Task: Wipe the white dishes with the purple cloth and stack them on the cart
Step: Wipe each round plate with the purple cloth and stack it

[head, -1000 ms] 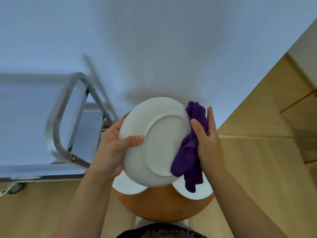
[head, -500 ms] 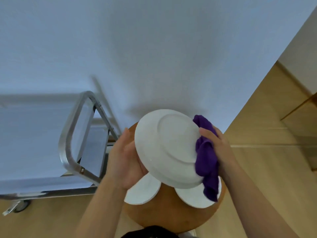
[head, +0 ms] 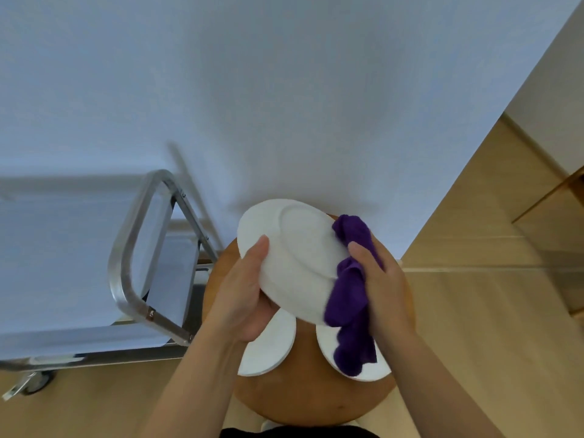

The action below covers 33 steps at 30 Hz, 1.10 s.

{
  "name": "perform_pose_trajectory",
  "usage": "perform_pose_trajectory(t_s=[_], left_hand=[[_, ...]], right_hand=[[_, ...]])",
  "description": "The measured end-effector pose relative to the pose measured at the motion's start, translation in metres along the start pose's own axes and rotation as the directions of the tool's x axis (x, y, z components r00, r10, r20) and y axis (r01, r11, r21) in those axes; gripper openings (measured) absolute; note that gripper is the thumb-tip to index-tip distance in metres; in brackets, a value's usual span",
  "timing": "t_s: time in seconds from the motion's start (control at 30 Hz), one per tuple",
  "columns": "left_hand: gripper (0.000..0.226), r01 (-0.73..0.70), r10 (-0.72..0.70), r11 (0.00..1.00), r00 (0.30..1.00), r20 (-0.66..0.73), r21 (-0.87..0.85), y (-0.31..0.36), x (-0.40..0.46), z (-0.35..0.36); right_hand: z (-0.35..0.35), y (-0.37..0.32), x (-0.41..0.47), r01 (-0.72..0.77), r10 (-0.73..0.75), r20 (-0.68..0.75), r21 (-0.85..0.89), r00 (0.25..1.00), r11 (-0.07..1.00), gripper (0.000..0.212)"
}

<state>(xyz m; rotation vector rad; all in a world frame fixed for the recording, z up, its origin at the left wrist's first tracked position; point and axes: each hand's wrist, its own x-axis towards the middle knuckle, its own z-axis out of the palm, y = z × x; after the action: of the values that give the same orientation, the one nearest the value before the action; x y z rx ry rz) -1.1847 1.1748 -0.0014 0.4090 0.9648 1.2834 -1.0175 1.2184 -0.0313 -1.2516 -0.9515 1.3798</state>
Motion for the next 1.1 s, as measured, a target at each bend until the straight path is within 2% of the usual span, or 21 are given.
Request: perform_pose_trajectory(t_s=[0.17,0.27,0.33,0.4,0.47,0.53,0.67,0.8,0.9,1.0,1.1], left_hand=[[0.051,-0.081,0.082,0.996,0.996,-0.02,0.041,-0.011,0.005,0.01],[0.057,-0.093,0.101,0.986,0.994,-0.049,0.137,-0.015,0.003,0.003],[0.063,-0.092,0.099,0.978,0.995,-0.028,0.189,-0.015,-0.001,-0.005],[0.064,-0.08,0.081,0.974,0.997,0.006,0.213,-0.016,-0.005,-0.012],[0.056,-0.06,0.049,0.965,0.997,0.053,0.254,-0.018,-0.007,-0.014],[0.053,-0.035,0.005,0.954,0.995,0.1,0.298,-0.018,-0.007,-0.011],[0.051,-0.077,0.034,0.944,0.99,0.138,0.32,-0.011,-0.005,-0.01],[0.044,-0.127,0.069,0.914,0.985,0.161,0.385,-0.009,-0.006,-0.013],[0.029,-0.138,0.059,0.881,0.981,0.184,0.452,-0.007,-0.002,-0.013],[0.028,-0.096,0.032,0.903,0.987,0.156,0.42,-0.008,0.001,-0.014],[0.027,-0.1,0.069,0.923,0.993,0.094,0.372,-0.012,0.003,-0.013]], right_hand=[[0.02,0.009,-0.021,0.003,-0.005,-0.058,-0.033,0.998,0.999,0.033],[0.018,0.017,-0.032,0.092,-0.086,0.039,-0.2,0.995,0.975,0.024],[0.01,0.01,-0.033,0.131,-0.112,0.092,-0.251,0.989,0.959,0.016],[0.003,0.001,-0.017,0.104,-0.108,-0.011,-0.207,0.994,0.973,0.026],[0.002,-0.012,0.002,-0.001,-0.008,-0.1,-0.092,0.995,0.996,0.023],[0.009,-0.019,0.011,-0.055,0.05,-0.035,-0.159,0.998,0.986,0.02],[0.024,-0.014,0.009,0.025,-0.008,0.063,-0.27,0.998,0.962,0.025],[0.032,-0.007,0.012,-0.019,0.045,0.119,-0.208,0.992,0.978,0.026],[0.039,0.0,0.006,-0.017,0.05,0.169,-0.188,0.984,0.982,0.023],[0.045,0.001,0.0,0.014,0.028,0.23,-0.179,0.973,0.984,0.023],[0.043,0.005,-0.004,0.008,0.035,0.261,-0.162,0.965,0.987,0.028]])
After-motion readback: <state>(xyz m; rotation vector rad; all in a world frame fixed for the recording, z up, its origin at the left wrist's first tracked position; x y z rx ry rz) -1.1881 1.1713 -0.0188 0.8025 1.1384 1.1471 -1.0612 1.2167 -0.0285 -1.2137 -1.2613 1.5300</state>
